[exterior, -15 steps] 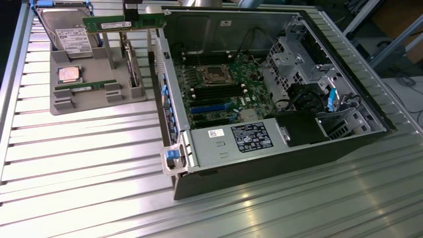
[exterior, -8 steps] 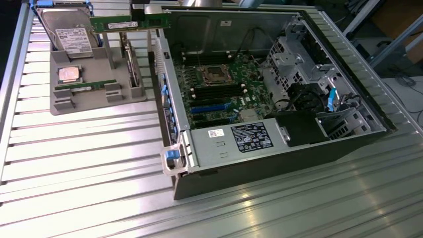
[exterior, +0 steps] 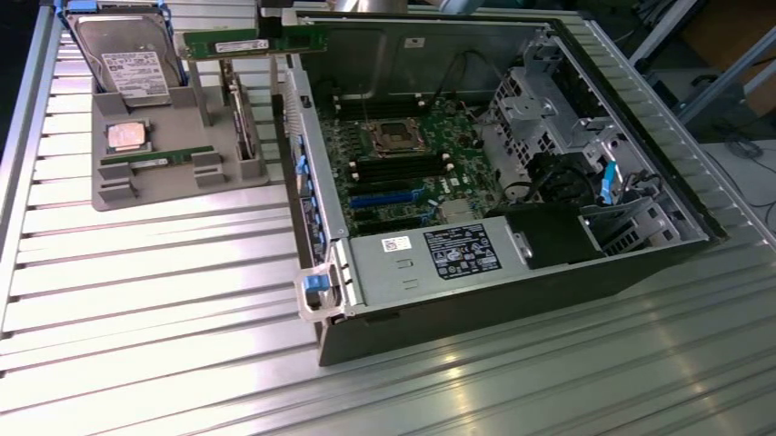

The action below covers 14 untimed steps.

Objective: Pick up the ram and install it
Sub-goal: 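Pick up the ram and move it above insertion slot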

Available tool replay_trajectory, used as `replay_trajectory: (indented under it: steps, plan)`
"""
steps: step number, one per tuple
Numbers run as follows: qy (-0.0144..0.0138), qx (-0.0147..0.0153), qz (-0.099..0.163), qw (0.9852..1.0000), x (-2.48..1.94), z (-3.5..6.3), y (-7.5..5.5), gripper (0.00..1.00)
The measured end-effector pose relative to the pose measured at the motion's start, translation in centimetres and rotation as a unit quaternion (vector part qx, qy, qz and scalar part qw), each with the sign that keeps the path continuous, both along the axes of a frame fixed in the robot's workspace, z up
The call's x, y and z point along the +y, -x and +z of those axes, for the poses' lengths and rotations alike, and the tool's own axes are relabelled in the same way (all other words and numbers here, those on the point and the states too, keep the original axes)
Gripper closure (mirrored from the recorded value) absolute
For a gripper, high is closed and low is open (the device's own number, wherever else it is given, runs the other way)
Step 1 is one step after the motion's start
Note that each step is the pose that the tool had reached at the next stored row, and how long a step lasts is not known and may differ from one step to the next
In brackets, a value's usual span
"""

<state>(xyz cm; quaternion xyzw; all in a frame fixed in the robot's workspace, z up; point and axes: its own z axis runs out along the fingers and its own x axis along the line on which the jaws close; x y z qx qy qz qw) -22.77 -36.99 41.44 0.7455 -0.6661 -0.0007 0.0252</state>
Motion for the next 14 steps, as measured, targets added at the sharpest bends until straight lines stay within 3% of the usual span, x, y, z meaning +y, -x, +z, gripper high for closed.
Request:
replay_trajectory:
  steps: [14]
  plan:
    - [0.0, 0.0, 0.0, 1.0, 0.0, 0.0, -1.3, 0.88]
